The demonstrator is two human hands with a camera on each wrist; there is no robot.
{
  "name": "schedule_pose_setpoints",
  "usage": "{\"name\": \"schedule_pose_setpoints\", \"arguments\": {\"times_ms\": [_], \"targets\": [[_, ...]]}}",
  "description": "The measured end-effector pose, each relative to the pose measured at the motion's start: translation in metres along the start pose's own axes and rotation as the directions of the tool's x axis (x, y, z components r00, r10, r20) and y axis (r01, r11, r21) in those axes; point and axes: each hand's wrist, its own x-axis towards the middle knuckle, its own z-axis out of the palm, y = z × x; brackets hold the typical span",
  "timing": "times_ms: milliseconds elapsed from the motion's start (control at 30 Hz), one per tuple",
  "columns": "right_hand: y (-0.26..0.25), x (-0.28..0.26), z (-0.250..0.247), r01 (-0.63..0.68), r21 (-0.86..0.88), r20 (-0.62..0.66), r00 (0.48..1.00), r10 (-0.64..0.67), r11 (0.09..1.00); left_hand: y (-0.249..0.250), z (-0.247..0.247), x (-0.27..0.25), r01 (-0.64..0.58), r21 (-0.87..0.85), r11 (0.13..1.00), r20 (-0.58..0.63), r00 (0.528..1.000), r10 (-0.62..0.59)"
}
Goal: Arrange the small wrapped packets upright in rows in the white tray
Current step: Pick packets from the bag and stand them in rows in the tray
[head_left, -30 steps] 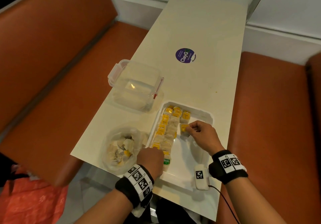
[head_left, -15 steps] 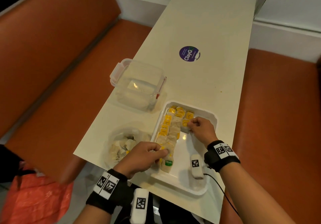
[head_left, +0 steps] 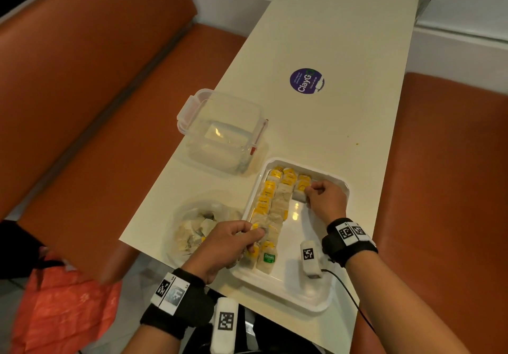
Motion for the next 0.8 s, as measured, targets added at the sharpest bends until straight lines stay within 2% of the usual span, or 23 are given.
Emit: {"name": "schedule_pose_setpoints", "arguments": {"times_ms": [233,367,433,500,567,667,733,800], "targets": [[-0.007,-0.01,-0.002,0.013,0.044,0.02,1.0,-0.014,0.999,0.001,0.002,0.004,-0.013,-0.019,1.0,-0.036,0.999,0.013],[-0.015,-0.019,-0.006,0.036,0.036,0.02,0.999,-0.036,0.999,0.005,0.003,0.004,-0.018,-0.087,0.996,-0.026,1.0,0.016],[-0.022,-0.031,-0.012,0.113,-0.014,0.0,0.994,-0.113,0.993,0.007,0.004,0.003,-0.018,-0.148,0.989,-0.002,1.0,0.018],[-0.036,-0.053,-0.024,0.208,-0.039,0.056,0.977,-0.206,0.977,0.01,0.002,0.002,-0.016,-0.201,0.98,0.012,1.0,0.019],[-0.051,-0.08,-0.04,0.271,0.03,0.249,0.93,-0.269,0.962,0.011,0.002,0.0,-0.027,-0.216,0.976,0.024,0.999,0.033],[-0.068,-0.116,-0.058,0.346,0.152,0.518,0.77,-0.372,0.926,0.015,0.004,-0.003,-0.046,-0.198,0.979,0.052,0.997,0.057],[-0.074,-0.131,-0.063,0.397,0.156,0.558,0.72,-0.412,0.905,0.019,0.006,-0.007,-0.056,-0.179,0.982,0.079,0.994,0.071],[-0.077,-0.138,-0.066,0.452,0.119,0.54,0.718,-0.44,0.884,0.022,0.008,-0.01,-0.064,-0.162,0.985,0.095,0.992,0.08]]}}
